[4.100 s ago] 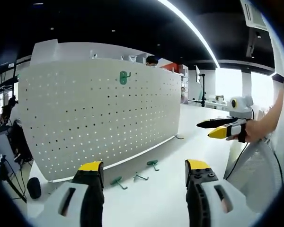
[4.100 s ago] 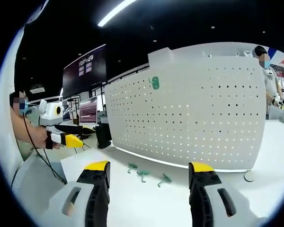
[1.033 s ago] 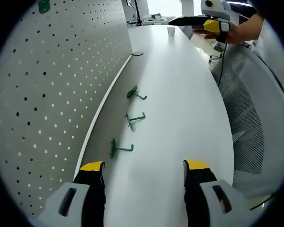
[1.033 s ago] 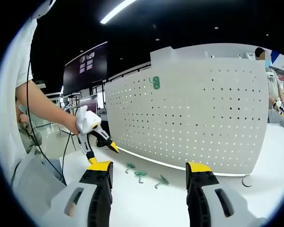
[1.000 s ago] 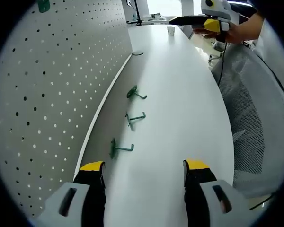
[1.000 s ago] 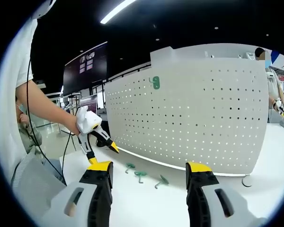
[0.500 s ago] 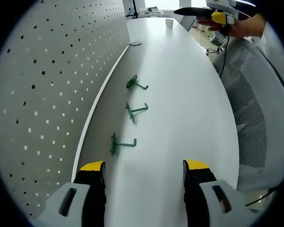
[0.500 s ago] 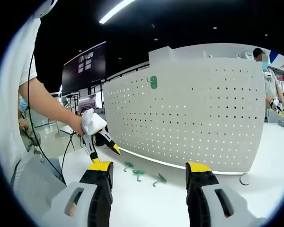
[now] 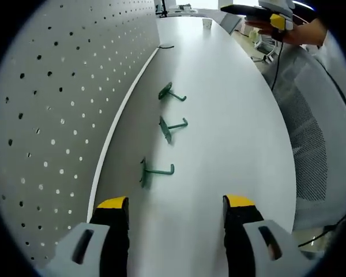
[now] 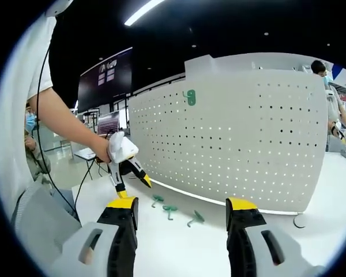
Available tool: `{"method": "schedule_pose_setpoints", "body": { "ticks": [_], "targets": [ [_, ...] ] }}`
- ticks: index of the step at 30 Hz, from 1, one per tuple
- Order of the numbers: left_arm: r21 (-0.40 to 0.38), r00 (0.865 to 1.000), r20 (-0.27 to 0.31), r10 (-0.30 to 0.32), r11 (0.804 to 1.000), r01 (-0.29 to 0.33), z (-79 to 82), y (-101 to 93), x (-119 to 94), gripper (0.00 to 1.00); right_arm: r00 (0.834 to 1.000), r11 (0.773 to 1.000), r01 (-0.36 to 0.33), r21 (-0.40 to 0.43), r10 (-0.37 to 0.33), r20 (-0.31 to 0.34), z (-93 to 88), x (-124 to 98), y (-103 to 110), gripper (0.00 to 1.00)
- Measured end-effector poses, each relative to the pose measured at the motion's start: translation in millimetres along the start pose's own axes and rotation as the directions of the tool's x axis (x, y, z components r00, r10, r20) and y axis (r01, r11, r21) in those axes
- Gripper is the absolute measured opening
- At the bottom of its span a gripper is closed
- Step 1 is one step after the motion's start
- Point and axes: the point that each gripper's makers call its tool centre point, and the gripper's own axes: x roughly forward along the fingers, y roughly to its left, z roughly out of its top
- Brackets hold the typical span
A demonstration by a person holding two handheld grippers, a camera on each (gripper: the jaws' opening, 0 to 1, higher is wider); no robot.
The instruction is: Insert the hook assembly into the mounting plate slot until the hook locks in place.
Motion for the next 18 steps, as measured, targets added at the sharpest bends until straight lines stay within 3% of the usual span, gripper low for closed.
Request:
{"method": "schedule_pose_setpoints", "body": {
  "ticks": [18],
  "targets": [
    [0.025,0.998,-0.045,-0.035,0.999,0.036,1.3,12.1,16.5,0.67,1.0,1.0,0.019,0.01,-0.019,-0.009,-5.2,-1.8,-5.5,0.58]
  ]
}}
